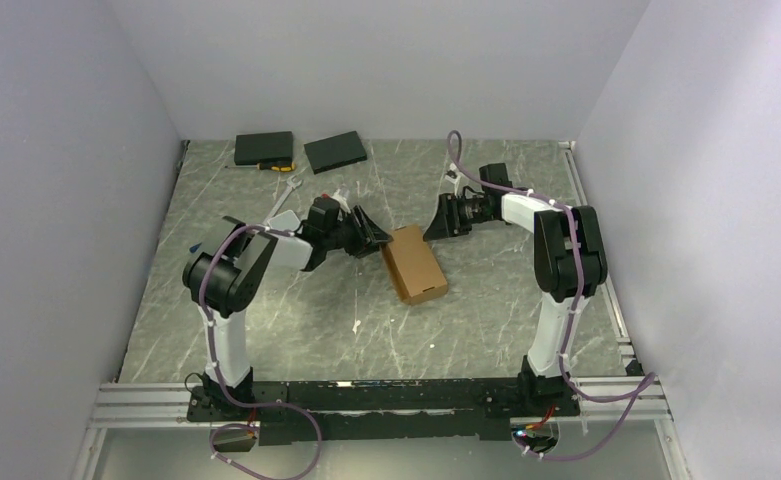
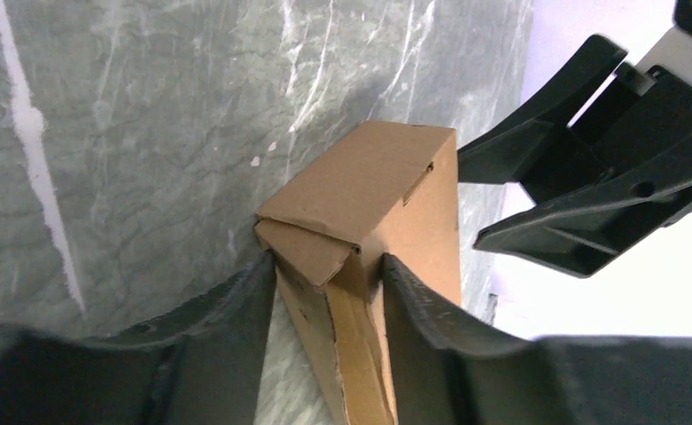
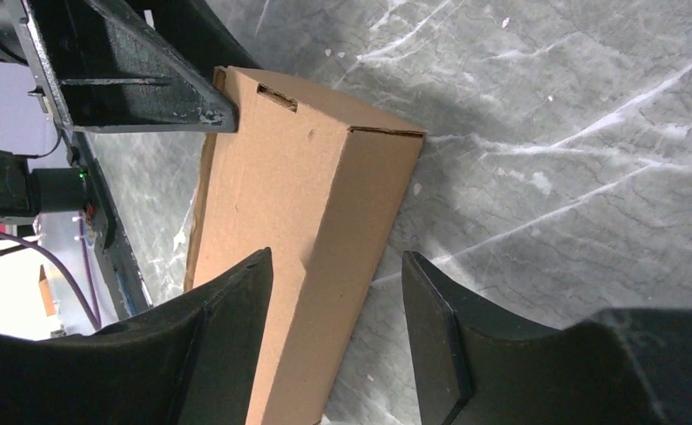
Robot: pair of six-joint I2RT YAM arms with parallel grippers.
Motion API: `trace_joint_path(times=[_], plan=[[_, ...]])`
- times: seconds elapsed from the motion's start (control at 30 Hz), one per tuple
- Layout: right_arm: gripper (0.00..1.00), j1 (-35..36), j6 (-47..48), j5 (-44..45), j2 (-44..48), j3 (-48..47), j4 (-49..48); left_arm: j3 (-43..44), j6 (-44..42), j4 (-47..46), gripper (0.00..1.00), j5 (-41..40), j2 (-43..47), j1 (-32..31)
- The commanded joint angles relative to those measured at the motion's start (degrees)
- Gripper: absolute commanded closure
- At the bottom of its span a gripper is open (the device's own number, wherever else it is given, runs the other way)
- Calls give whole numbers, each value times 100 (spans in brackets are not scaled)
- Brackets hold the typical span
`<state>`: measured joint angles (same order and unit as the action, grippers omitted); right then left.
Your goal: Fold the paper box
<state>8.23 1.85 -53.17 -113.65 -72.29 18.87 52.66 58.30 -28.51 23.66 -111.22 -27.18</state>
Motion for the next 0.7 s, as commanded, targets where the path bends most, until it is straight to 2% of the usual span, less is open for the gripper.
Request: trace_joint_path(times=[0.0,0.07,0.1,0.17,0.3,0.4,0.5,0.67], plan=[[43,141,-28,-194,-46,-155,-157,268,254,-293,55,183,-213,20],[51,220,47,-202,-81,-210,-73,336,254,-227,65,197,-252,20],[55,275,89,-211,-106,-245,-9,374,259,-211,76,222,-261,11],[63,385,151,-220,-146,-304,75,422,265,-180,88,279,-267,-4],[64,502,173,-187,-170,-360,124,438,227,-81,93,350,-192,-71],[61,472,244,-107,-129,-373,180,275,220,-118,91,300,-42,-76],[51,350,260,-95,27,-318,163,81,78,-60,86,168,242,-60],[34,234,488,-9,496,-164,222,-261,-381,233,58,-120,1002,-42]])
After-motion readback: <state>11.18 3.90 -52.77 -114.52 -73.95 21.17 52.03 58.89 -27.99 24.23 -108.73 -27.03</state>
